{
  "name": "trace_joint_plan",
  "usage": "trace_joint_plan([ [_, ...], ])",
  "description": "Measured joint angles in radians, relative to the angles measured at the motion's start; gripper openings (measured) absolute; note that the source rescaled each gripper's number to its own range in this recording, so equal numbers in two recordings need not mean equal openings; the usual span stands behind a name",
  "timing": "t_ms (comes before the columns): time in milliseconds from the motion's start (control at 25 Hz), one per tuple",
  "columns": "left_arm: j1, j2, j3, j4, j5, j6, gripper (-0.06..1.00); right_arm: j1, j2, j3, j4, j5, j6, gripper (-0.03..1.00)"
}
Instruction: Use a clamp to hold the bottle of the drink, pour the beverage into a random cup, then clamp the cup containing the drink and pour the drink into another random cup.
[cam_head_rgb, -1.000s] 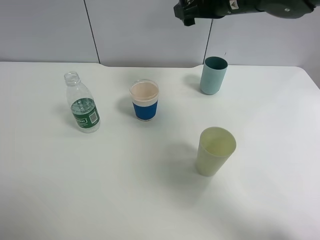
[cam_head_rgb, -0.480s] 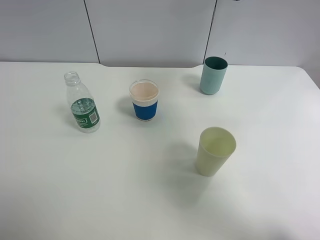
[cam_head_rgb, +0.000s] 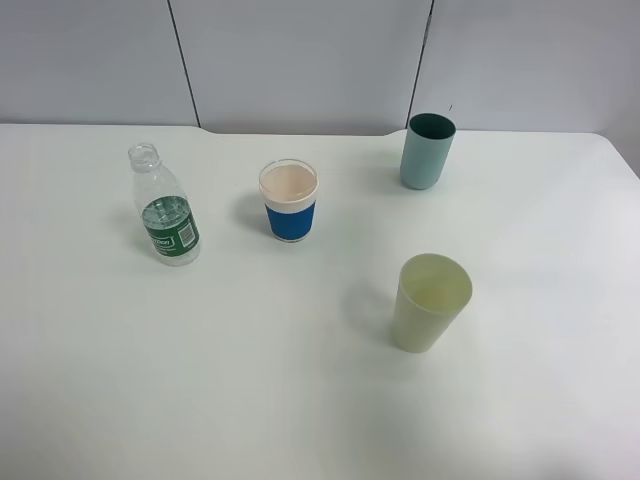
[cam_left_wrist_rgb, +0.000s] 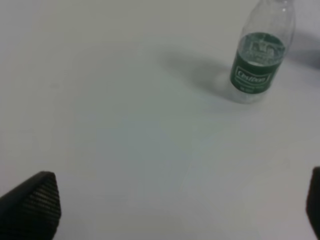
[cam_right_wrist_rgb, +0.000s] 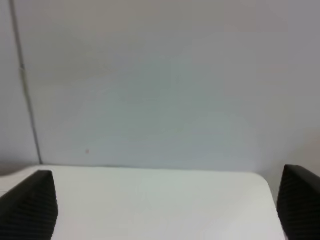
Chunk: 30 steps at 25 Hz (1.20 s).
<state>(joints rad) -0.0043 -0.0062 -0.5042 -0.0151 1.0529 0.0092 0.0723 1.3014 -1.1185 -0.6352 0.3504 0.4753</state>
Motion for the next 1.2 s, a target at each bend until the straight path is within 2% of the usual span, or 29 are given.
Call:
trace_joint_plan([
  [440, 0.0, 0.0, 0.0, 0.0, 0.0, 0.0, 1.0, -0.224, -0.3, 0.222, 0.165, -0.024, -0.153, 0.7],
  [680, 0.0, 0.0, 0.0, 0.0, 0.0, 0.0, 1.0, -0.256, -0.483, 0.271, 0.264, -0.022, -0.252, 0.7],
  [800, 0.0, 0.0, 0.0, 0.0, 0.0, 0.0, 1.0, -0.256, -0.566, 0.292, 0.326, 0.019, -0.318, 0.7],
  [960, 0.0, 0.0, 0.0, 0.0, 0.0, 0.0, 1.0, -0.256, -0.686, 0.333, 0.389, 0.135, -0.392, 0.7],
  [1200, 0.0, 0.0, 0.0, 0.0, 0.0, 0.0, 1.0, -0.256, -0.911, 0.398, 0.436, 0.308, -0.404, 0.7],
])
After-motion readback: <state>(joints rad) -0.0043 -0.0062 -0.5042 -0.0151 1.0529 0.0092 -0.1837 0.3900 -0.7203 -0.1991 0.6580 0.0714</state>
